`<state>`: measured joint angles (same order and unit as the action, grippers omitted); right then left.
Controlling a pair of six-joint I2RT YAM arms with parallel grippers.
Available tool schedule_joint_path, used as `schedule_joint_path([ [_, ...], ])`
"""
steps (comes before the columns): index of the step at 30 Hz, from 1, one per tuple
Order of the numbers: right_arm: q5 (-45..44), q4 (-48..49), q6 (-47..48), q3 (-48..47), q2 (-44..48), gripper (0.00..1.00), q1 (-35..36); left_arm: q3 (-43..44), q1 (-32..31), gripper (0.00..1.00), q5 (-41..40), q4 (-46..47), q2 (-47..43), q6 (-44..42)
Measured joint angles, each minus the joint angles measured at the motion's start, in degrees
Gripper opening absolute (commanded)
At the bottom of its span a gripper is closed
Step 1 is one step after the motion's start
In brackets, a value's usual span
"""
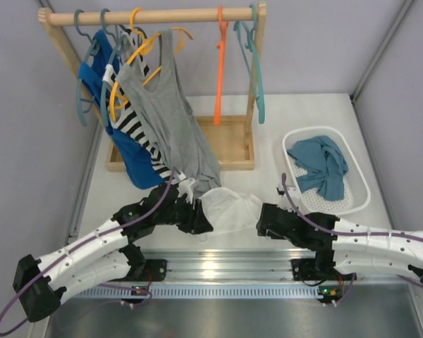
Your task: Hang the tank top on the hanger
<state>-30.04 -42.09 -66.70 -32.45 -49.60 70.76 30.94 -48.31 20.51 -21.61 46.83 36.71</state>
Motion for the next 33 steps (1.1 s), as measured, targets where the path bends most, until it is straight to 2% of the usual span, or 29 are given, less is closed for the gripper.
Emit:
schedule_joint_path([
  [8, -2.4, -2.4, 0.4, -3.4, 3.2, 0.69, 0.0, 10.8, 0.0, 0.46, -6.4, -9.6, -4.5, -1.9],
  [14, -4.9, -4.5, 2.2, -7.1, 5.0, 0.70, 0.1, 31.5, 0.0, 0.46, -12.4, -12.8, -3.4, -5.6],
  [18, -6.0, -4.9, 3.7, -8.7, 5.0, 0.71, 0.1, 45.1, -0.1, 0.47, -20.5, -11.3, 0.2, -9.1],
  [23, -6.1, -5.1, 4.9, -8.9, 5.4, 0.71, 0.1, 62.6, -0.1, 0.49, -32.7, -11.5, 11.7, -14.5],
  [27, -6.0, -5.2, 5.2, -8.9, 5.5, 0.71, 0.1, 81.5, 0.0, 0.51, -40.4, -11.9, 28.1, -19.4],
  [30, -5.9, -5.5, 5.2, -8.9, 6.1, 0.70, 0.1, 90.9, -0.1, 0.52, -44.4, -13.2, 38.8, -22.5],
  [33, -5.9, -5.6, 5.2, -8.9, 7.1, 0.70, 0.1, 96.5, 0.0, 0.53, -47.1, -15.3, 46.6, -25.2],
])
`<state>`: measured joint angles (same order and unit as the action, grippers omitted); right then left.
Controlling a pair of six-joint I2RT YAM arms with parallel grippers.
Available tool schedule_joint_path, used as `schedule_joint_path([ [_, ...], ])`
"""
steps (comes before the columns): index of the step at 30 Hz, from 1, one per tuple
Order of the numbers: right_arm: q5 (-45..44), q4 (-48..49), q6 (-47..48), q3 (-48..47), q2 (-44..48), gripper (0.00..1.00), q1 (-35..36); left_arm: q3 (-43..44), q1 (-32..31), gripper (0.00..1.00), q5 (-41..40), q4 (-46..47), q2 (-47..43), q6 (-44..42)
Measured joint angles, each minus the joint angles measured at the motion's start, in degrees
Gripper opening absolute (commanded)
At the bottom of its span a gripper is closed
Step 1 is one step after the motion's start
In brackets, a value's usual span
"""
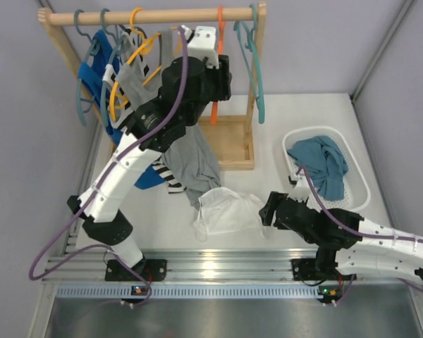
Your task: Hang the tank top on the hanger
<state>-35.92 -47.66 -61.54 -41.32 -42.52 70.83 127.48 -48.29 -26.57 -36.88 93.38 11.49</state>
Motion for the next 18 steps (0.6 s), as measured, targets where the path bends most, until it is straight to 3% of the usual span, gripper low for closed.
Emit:
schedule_joint_path([
  [5, 0.1, -0.8, -0.1, 0.0, 1.4, 0.70, 0.0, 5.8, 0.2, 0.54, -2.7, -3.0, 7.3, -4.2],
  [18, 0.8, -1.6, -0.7, 0.6, 3.6, 0.70, 0.0, 7.0, 0.2, 0.50, -6.4, -4.9, 7.8, -7.4],
])
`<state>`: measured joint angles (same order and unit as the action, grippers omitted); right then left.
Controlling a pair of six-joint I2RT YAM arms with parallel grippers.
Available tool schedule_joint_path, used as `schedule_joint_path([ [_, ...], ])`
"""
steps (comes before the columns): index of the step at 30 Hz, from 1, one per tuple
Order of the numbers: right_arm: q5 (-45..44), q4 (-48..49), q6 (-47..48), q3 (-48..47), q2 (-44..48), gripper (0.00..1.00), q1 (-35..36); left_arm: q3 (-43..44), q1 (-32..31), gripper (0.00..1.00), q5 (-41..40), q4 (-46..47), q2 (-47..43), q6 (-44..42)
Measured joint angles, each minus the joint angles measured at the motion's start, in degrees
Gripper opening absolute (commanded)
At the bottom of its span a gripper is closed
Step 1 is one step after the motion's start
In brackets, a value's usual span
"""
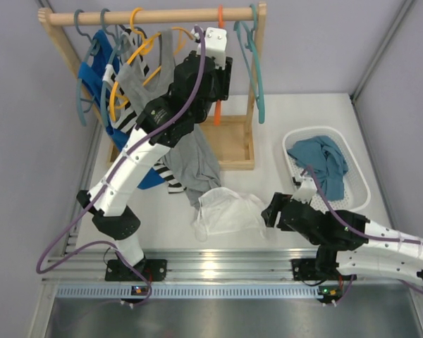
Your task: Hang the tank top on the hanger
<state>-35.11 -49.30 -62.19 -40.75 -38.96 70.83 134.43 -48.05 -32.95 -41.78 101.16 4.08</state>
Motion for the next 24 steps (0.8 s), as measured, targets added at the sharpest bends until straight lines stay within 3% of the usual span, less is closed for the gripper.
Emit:
schedule_joint_path([
  [16, 0.7, 0.3, 0.0, 1.0, -0.3, 0.70, 0.0, -4.7, 0.0, 0.43, -3.1, -1.7, 0.0, -0.3],
  [20, 0.7, 0.3, 0.0, 1.0, -0.3, 0.69, 0.0, -5.4, 0.0, 0.29, -4.0, -1.7, 0.0, -0.9],
  [24, 0.7, 0.3, -0.4, 1.0, -0.1, 0.68, 0.0, -6.7, 0.0, 0.08, -4.7, -1.0, -0.1, -1.5],
])
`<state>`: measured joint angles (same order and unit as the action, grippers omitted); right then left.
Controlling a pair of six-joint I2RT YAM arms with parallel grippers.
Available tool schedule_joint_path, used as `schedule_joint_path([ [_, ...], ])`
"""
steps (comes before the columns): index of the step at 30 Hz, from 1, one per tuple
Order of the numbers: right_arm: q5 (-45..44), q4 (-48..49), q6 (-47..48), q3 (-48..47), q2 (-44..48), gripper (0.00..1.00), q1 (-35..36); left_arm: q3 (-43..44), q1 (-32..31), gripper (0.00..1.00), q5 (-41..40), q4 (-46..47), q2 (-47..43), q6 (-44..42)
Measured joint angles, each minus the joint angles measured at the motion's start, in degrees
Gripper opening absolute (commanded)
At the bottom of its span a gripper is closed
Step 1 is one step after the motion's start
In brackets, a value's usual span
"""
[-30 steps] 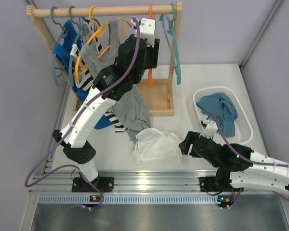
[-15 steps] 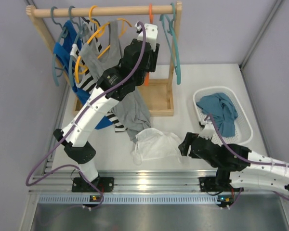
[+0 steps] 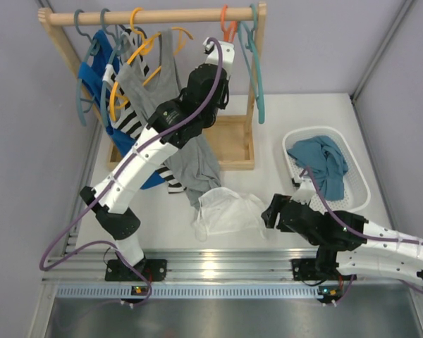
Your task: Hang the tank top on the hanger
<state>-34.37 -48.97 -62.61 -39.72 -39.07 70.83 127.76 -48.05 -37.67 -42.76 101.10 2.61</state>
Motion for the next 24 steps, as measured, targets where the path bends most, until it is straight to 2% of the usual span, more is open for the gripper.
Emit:
schedule_joint_path([
  [1, 0.0, 0.0, 0.0, 0.0, 0.0, 0.68, 0.0, -0.2, 0.0, 0.00, -0.2, 0.3, 0.0, -0.2],
  [16, 0.6, 0.0, -0.4, 1.5, 0.7, 0.67, 0.0, -6.6, 0.0, 0.00, -3.7, 8.1, -4.9, -2.8],
  [24, 1.0, 0.1, -0.4, 1.5, 0.7, 0.67, 0.0, -6.9, 0.0, 0.00, -3.8, 10.8, -7.4, -4.8],
])
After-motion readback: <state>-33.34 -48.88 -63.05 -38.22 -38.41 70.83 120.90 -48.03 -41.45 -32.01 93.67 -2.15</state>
